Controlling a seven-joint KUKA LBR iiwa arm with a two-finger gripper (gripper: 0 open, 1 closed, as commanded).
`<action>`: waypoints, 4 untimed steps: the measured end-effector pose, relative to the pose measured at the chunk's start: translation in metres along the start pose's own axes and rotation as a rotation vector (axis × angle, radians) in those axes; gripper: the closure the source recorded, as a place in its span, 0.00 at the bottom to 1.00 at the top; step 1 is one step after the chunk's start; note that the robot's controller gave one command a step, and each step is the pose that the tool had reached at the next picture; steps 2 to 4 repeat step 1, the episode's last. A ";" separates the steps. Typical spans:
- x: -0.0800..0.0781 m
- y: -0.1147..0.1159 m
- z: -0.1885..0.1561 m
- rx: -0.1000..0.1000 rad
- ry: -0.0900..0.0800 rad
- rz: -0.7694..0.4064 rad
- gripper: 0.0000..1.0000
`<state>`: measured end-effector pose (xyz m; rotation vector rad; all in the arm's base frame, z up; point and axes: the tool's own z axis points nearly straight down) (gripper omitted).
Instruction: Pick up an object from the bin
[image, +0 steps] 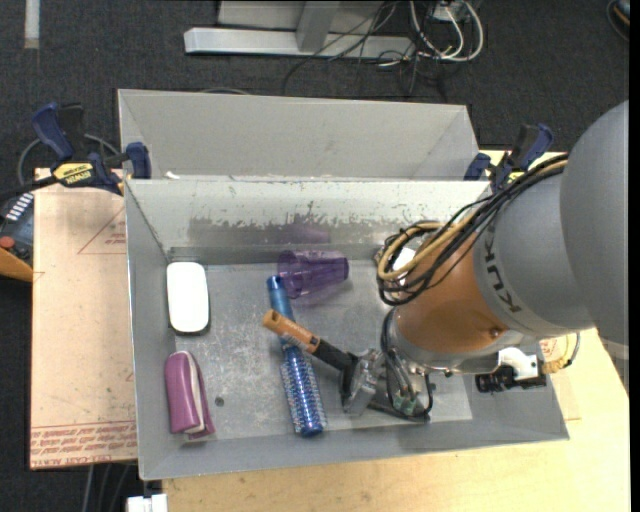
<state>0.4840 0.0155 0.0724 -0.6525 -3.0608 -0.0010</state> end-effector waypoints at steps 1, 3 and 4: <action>0.001 -0.001 -0.013 0.001 0.003 0.000 1.00; 0.001 -0.001 -0.013 0.001 0.003 0.000 1.00; 0.001 -0.001 -0.013 0.001 0.003 0.000 1.00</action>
Offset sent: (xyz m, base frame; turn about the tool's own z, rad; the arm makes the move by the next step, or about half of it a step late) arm 0.0000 0.0000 0.0401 0.0000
